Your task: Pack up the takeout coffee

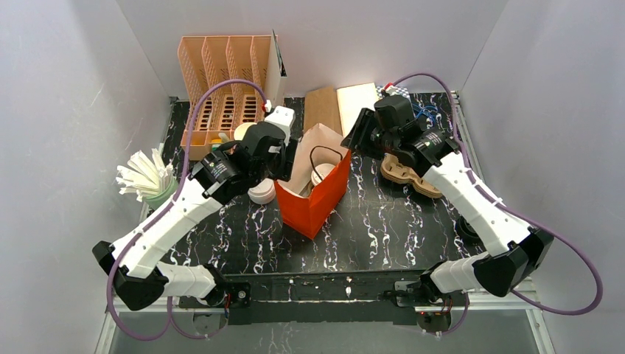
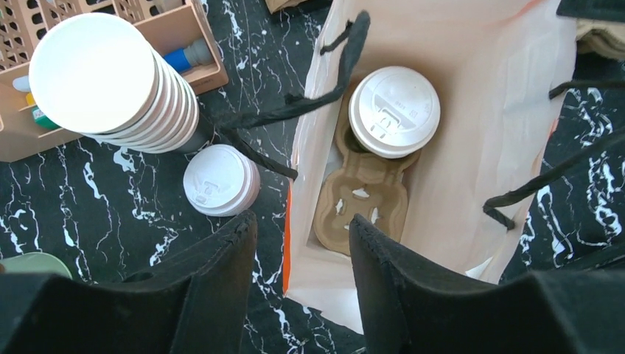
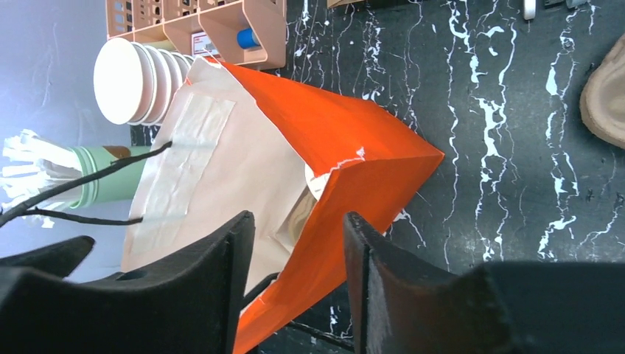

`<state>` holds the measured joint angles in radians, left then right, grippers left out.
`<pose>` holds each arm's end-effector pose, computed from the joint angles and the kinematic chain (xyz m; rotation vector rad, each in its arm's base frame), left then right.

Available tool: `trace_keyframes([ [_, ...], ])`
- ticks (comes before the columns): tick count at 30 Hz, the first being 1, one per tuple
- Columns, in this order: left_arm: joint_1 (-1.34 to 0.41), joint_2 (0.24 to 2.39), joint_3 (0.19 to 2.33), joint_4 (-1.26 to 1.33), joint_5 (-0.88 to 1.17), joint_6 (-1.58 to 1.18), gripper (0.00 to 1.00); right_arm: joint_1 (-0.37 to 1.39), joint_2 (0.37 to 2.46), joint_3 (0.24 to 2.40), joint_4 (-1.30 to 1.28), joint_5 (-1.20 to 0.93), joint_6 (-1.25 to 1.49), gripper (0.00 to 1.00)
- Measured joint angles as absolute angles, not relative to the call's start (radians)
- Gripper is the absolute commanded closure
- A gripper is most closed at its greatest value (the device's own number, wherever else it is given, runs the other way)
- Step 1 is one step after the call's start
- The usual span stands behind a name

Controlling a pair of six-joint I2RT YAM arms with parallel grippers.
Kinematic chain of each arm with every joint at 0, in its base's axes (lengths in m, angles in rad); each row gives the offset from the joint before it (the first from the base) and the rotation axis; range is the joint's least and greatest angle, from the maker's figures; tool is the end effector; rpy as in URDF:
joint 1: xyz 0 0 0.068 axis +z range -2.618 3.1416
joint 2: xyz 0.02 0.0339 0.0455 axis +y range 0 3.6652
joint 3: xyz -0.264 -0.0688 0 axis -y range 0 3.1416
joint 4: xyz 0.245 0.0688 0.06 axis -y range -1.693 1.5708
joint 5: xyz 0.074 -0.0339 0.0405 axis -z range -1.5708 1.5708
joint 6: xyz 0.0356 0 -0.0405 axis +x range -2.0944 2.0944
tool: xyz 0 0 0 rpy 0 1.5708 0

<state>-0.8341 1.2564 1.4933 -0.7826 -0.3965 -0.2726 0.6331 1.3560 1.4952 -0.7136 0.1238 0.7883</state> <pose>0.1807 -0.1787 0.4249 0.3482 2.0508 -0.2580 0.2363 0.1679 0.4054 0.2469 2.2087 0.6839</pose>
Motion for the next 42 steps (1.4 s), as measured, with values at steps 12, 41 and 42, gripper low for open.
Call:
trace_keyframes([
  [12,-0.834,1.285,1.454,-0.802,-0.374,-0.272,0.82,0.633,1.396,1.498,-0.685,0.128,0.805,0.94],
  [41,-0.955,1.266,1.372,-0.662,-0.236,-0.714,1.00,0.431,1.777,1.890,-0.752,-0.165,0.456,0.99],
  [42,-0.967,1.266,1.369,-0.648,-0.245,-0.723,1.00,0.426,1.789,1.898,-0.756,-0.179,0.448,0.99],
])
